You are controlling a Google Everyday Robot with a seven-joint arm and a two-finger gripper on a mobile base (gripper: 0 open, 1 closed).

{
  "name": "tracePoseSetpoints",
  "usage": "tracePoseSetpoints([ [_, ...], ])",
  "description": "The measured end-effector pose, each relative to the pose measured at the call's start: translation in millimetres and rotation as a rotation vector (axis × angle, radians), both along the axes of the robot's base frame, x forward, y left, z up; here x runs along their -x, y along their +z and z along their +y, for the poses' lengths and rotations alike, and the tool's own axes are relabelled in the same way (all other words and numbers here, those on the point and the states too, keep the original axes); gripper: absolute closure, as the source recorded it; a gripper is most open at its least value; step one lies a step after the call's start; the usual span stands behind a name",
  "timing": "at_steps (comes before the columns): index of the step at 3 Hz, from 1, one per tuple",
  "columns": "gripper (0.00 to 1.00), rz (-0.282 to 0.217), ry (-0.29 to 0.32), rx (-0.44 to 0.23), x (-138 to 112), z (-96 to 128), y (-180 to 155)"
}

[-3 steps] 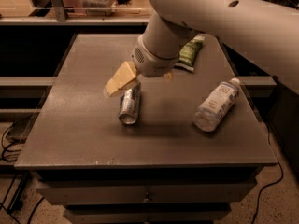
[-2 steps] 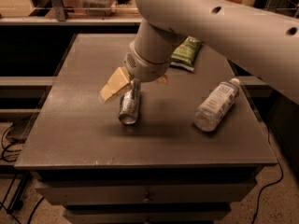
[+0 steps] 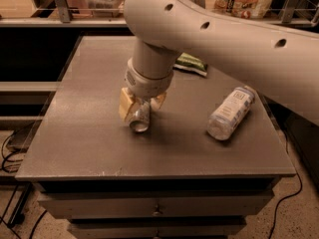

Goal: Pick redbull can

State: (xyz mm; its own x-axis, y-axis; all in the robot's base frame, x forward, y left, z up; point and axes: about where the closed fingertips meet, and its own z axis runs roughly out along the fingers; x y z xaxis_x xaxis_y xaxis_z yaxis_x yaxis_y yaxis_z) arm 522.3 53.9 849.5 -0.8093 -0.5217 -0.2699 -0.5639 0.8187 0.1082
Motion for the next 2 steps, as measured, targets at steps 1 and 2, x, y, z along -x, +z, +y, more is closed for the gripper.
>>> tracePoseSetpoints([
  [1,0.64,0.008,0.002,0.042,6,0,-10],
  [2,0.87,-0.056,-0.005,0.041,2,-9,9],
])
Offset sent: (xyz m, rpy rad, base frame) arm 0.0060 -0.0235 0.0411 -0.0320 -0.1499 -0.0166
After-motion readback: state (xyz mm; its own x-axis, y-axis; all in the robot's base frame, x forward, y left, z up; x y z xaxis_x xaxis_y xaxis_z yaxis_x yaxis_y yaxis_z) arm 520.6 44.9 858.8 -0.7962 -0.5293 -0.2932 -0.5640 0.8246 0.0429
